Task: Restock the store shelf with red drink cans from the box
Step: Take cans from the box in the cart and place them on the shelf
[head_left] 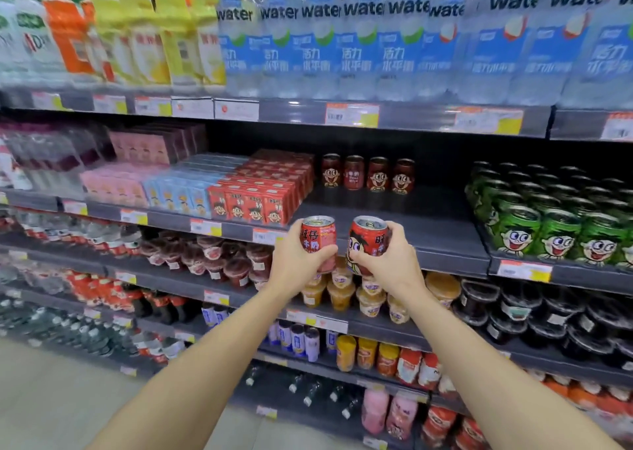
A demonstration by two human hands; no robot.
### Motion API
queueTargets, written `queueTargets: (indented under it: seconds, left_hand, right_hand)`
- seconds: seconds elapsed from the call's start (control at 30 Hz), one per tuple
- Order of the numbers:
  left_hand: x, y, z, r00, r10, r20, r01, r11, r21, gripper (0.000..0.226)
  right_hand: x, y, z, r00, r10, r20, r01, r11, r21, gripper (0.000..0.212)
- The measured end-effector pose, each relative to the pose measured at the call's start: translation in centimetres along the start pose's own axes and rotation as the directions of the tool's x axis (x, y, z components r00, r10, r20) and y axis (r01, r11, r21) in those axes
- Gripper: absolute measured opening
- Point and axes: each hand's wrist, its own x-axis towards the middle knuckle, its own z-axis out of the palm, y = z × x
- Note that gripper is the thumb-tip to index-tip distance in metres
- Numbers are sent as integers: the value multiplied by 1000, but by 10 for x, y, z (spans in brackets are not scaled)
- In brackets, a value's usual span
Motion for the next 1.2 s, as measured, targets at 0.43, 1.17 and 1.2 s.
queueTargets:
  seconds: [0.43, 1.17, 1.2]
  left_hand:
    - [110, -20, 5, 981, 107, 159, -103, 994, -32, 63]
    - [163, -25, 96, 974, 78, 213, -69, 996, -50, 78]
    - [162, -26, 98, 976, 76, 203, -67, 996, -55, 78]
  right_hand:
    - [60, -21, 34, 965, 132, -229, -156, 984, -91, 86]
    - [125, 32, 17, 953, 117, -280, -149, 984, -95, 83]
    - [125, 36, 18, 954, 118, -277, -147, 986, -83, 83]
